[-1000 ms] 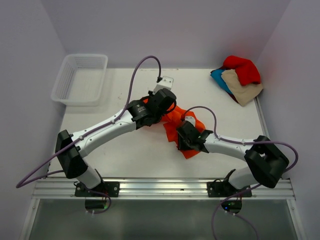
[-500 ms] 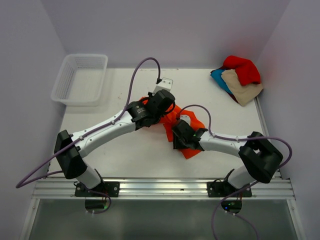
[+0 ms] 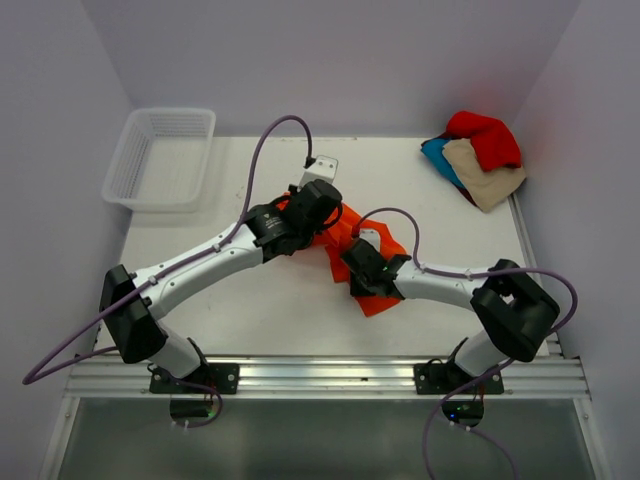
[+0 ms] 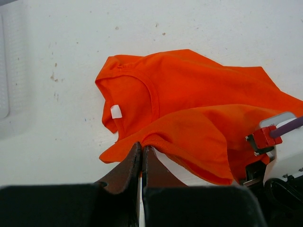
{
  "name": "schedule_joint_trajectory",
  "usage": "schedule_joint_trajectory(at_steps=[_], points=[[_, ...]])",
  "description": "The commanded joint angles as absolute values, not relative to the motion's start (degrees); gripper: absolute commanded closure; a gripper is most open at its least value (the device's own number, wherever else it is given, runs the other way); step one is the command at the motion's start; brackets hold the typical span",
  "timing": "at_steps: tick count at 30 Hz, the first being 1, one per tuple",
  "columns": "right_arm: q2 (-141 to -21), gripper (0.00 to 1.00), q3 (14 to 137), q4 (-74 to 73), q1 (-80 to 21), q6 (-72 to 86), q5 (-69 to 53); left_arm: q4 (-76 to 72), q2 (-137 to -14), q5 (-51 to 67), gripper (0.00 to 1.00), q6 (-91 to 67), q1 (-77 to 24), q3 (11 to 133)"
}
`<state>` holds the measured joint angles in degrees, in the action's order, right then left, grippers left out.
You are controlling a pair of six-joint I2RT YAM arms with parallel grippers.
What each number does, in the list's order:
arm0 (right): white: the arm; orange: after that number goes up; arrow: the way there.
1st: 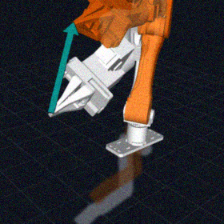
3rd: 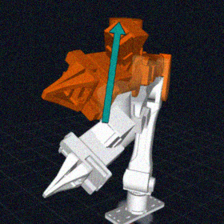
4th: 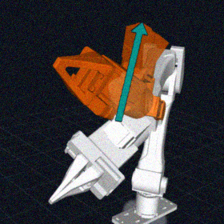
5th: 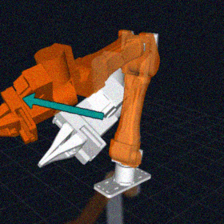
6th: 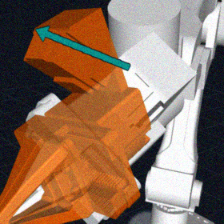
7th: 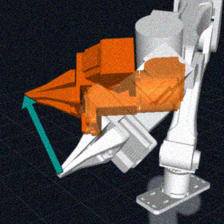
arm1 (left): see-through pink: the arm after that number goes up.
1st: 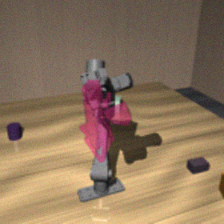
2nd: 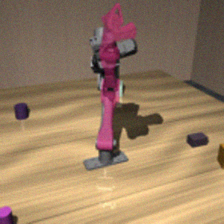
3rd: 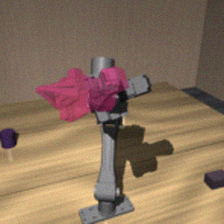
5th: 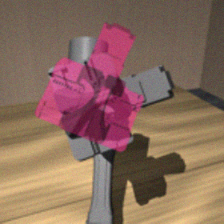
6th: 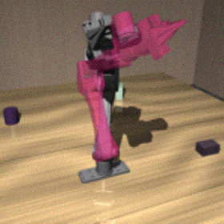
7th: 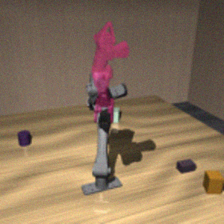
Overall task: Fold and stack the t-shirts
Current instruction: Flatten the tshirt out
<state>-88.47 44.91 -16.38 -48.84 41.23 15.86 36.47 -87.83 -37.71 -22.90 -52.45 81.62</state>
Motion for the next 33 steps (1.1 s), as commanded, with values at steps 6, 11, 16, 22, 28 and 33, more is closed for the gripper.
schedule_joint_trajectory(at_steps=[6,11,16,22,28,33], points=[[-82.8,1.0,45.17,-23.45,-49.13,41.4,19.07,34.36,-85.78,-39.54,1.0,-22.32,-51.33,80.77],[-70.87,1.0,50.7,-34.43,-49.13,38.24,27.3,38.58,-84.2,-44.36,1.0,-23.99,-50.1,80.95],[-56.54,1.0,62.01,-44.99,-49.13,34.99,41.37,41.84,-75.7,-51.23,1.0,-26.19,-49.48,80.95],[-55.1,1.0,74.76,-47.2,-49.04,27.87,54.84,42.45,-64.54,-57.48,1.0,-24.7,-49.48,85.51],[-52.48,1.0,81.73,-46.76,-49.13,22.51,52.48,50.85,-57.66,-52.21,1.0,-25.04,-49.39,93.68],[-45.98,1.0,85.16,-49.13,-49.04,20.13,46.68,59.67,-52.83,-48.71,1.0,-29.35,-49.39,100.71]])
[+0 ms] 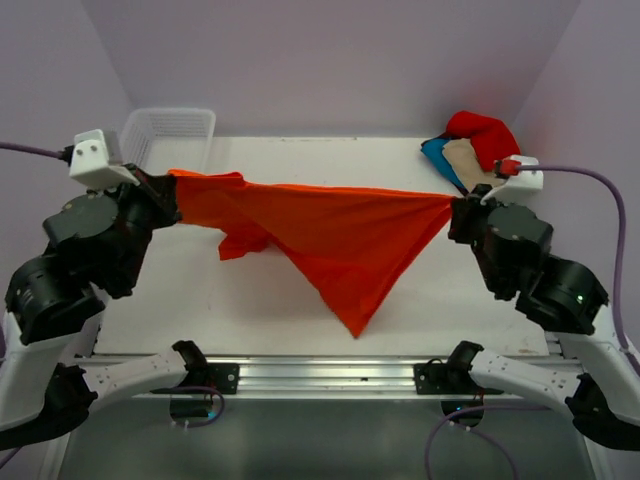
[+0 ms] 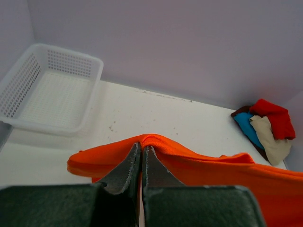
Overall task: Fold and stack the t-shirts
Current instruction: Flatten the tshirt out, then fold the tshirt
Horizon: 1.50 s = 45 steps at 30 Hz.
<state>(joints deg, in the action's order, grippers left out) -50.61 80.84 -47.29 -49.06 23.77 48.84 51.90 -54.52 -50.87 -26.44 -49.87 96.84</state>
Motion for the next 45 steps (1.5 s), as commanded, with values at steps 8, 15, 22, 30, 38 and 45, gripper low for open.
schedule_joint_trajectory(at_steps=[8,15,22,30,38,45], points=[[-43.85,1.0,95.71,-51.15,-49.04,18.46,32.96,65.31,-53.96,-34.81,1.0,-29.71,-49.48,111.45],[-60.53,1.0,100.54,-51.34,-49.04,18.64,47.72,55.83,-68.16,-42.99,1.0,-25.76,-49.39,107.22],[-79.77,1.0,110.18,-47.2,-30.78,17.23,32.01,45.26,-89.62,-14.34,1.0,-20.83,-24.83,116.23],[-109.24,1.0,139.64,-42.48,-23.82,5.37,33.74,36.94,-111.99,-4.75,1.0,-17.22,-12.67,141.59],[-82.82,1.0,99.43,-6.5,-24.35,-4.31,33.92,20.14,-84.49,-9.65,1.0,-9.49,-10.99,110.53],[-81.82,1.0,80.18,-15.72,-24.52,-0.36,29.36,20.9,-71.56,-8.7,1.0,-16.87,-11.6,78.08]])
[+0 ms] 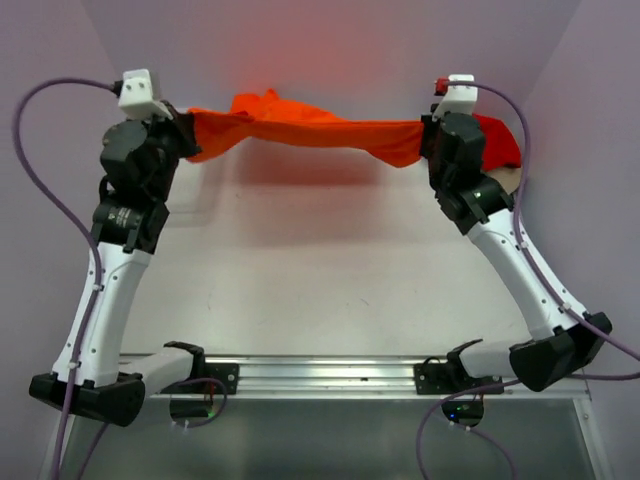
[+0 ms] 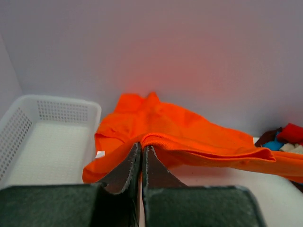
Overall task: Fold and stack the t-shirts
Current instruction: Fold the tshirt
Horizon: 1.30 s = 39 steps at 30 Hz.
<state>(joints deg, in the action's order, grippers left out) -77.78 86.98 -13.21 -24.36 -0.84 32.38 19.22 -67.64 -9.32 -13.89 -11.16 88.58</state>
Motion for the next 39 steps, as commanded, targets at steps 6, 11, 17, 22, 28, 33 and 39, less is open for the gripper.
schedule_joint_trajectory(at_steps=[6,11,17,22,28,33,39], points=[[-80.78,1.0,69.89,-26.27,-26.54,7.46,27.68,28.64,-67.16,-11.69,1.0,-23.9,-17.39,59.52],[-79.63,1.0,62.59,-35.75,-32.15,13.97,32.07,34.97,-63.73,-10.9,1.0,-29.87,-20.56,50.28],[-75.86,1.0,58.89,-44.28,-35.42,20.82,30.76,42.69,-57.32,-7.13,1.0,-32.08,-23.38,47.2],[-74.09,1.0,58.8,-49.39,-35.77,23.2,32.34,47.72,-52.65,-5.19,1.0,-33.75,-23.91,45.79],[-72.95,1.0,59.68,-54.14,-35.95,26.36,31.64,53.43,-48.69,-4.04,1.0,-34.98,-23.99,45.44],[-73.38,1.0,58.8,-52.65,-36.03,26.72,33.74,51.34,-48.42,-6.85,1.0,-34.11,-23.99,42.55],[-81.11,1.0,61.25,-48.08,-35.33,27.59,37.96,44.04,-58.17,-10.19,1.0,-31.21,-23.38,49.83]])
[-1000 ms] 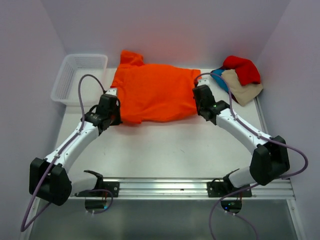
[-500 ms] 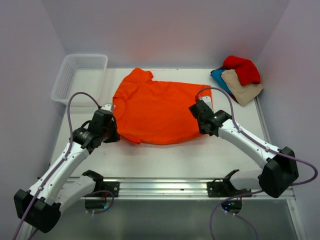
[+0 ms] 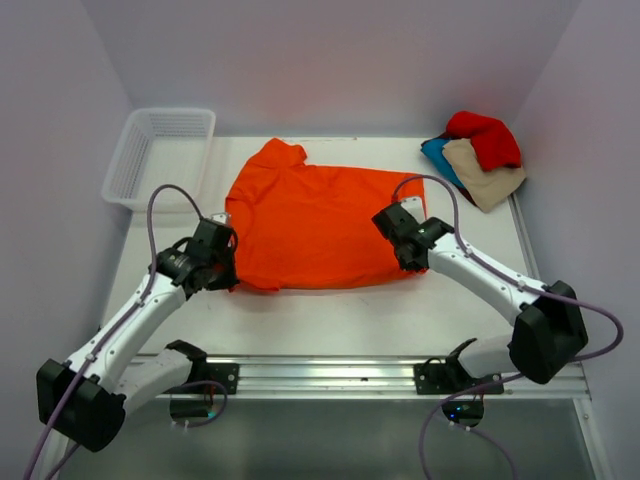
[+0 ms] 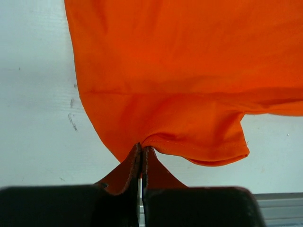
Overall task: Fold and stack the t-shirts
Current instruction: Fold the tshirt
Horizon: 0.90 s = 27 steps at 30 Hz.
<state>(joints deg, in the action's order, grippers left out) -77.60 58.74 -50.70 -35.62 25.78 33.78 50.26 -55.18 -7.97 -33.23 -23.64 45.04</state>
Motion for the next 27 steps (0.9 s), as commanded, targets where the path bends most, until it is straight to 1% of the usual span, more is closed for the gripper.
schedule_joint_trajectory(at_steps=[1,4,8,12,19,27], points=[[-83.73,1.0,61.69,-47.12,-34.81,27.68,38.32,43.08,-61.84,-10.89,1.0,-31.03,-23.38,50.97],[-87.35,1.0,63.02,-44.49,-32.7,27.77,38.59,38.95,-68.78,-12.9,1.0,-29.01,-23.29,54.66],[-89.21,1.0,63.02,-41.14,-29.45,27.95,38.49,36.48,-76.72,-13.97,1.0,-27.42,-22.94,60.89],[-90.0,1.0,63.37,-39.03,-26.82,27.69,39.99,34.9,-83.21,-15.38,1.0,-26.37,-22.41,63.1],[-93.25,1.0,64.25,-34.99,-23.47,26.63,39.2,32.43,-89.29,-17.14,1.0,-24.7,-20.83,64.51],[-99.22,1.0,68.37,-33.58,-22.41,26.37,38.32,32.43,-91.58,-19.07,1.0,-23.91,-19.69,68.72]])
